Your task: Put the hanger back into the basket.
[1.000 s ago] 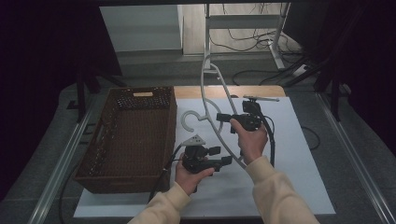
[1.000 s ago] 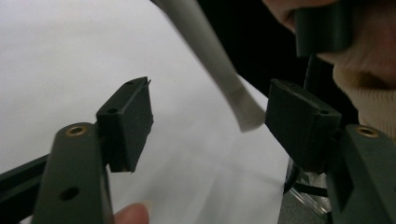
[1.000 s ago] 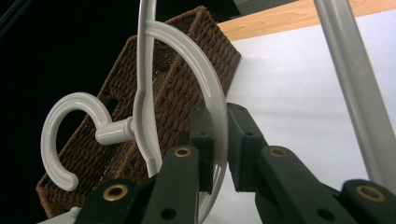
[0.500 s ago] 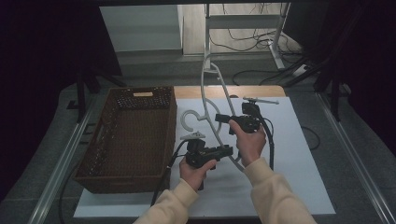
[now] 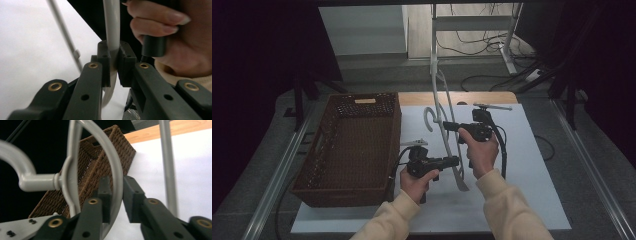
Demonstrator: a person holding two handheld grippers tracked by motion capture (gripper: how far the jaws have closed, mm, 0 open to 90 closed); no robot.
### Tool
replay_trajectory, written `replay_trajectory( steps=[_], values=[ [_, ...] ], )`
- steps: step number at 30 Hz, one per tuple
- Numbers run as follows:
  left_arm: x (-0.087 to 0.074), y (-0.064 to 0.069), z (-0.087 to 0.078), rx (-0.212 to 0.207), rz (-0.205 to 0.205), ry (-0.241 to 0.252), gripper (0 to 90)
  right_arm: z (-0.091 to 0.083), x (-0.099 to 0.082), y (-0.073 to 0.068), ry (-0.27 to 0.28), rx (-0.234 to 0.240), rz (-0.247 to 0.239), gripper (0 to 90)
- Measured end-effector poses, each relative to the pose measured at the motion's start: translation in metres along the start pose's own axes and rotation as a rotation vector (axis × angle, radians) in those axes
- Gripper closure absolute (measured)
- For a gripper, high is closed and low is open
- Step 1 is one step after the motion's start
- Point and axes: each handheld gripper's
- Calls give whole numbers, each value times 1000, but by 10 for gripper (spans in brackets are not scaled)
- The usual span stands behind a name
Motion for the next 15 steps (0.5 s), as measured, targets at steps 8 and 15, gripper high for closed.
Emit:
replay_trajectory(
  steps=[8, 15],
  values=[
    [1, 1, -8, -14, 19, -1, 820, -20, 2, 9, 57, 52, -29, 461],
    [6, 6, -18, -18, 38, -12, 820, -51, -6, 14, 87, -16, -159, 363]
  ],
)
Point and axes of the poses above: each handheld gripper's, and its own axes: z roughly forward along the jaws, x roughly out of its top, y roughly to its right, and after that the axes turned 7 degrees about -y, right-handed
